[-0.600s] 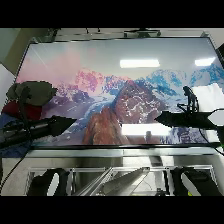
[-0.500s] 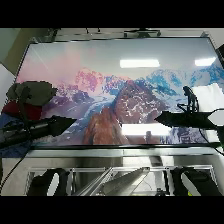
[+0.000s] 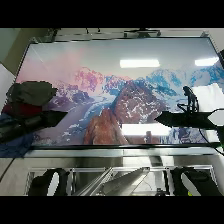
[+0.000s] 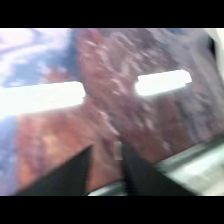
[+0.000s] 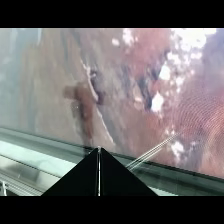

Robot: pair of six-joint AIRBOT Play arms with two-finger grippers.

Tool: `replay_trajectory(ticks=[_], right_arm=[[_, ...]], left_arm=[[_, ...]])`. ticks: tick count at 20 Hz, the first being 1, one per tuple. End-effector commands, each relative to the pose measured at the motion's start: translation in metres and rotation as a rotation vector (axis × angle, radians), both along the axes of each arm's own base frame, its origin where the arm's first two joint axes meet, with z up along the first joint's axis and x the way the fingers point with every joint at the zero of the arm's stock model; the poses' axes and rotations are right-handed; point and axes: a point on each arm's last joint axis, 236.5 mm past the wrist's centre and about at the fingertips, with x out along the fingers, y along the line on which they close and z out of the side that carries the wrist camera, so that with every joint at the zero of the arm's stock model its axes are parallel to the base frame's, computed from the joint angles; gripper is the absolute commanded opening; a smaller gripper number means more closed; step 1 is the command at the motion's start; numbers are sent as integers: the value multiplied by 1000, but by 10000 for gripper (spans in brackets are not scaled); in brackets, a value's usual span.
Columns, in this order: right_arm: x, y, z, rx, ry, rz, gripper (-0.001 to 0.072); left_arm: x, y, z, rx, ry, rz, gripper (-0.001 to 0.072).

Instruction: Fold the shirts.

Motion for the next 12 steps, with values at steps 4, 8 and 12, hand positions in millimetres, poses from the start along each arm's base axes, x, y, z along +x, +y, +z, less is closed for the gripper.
replay_trajectory(ticks=[4, 8, 12], right_arm=[[0, 0, 0, 0, -1, 2, 22], [0, 0, 0, 0, -1, 2, 22], [0, 0, 0, 0, -1, 2, 22]], left_arm=[[81, 175, -10, 416, 84, 327, 341], [164, 228, -49, 410, 166, 341, 720], [229, 262, -131, 383, 286, 311, 720]])
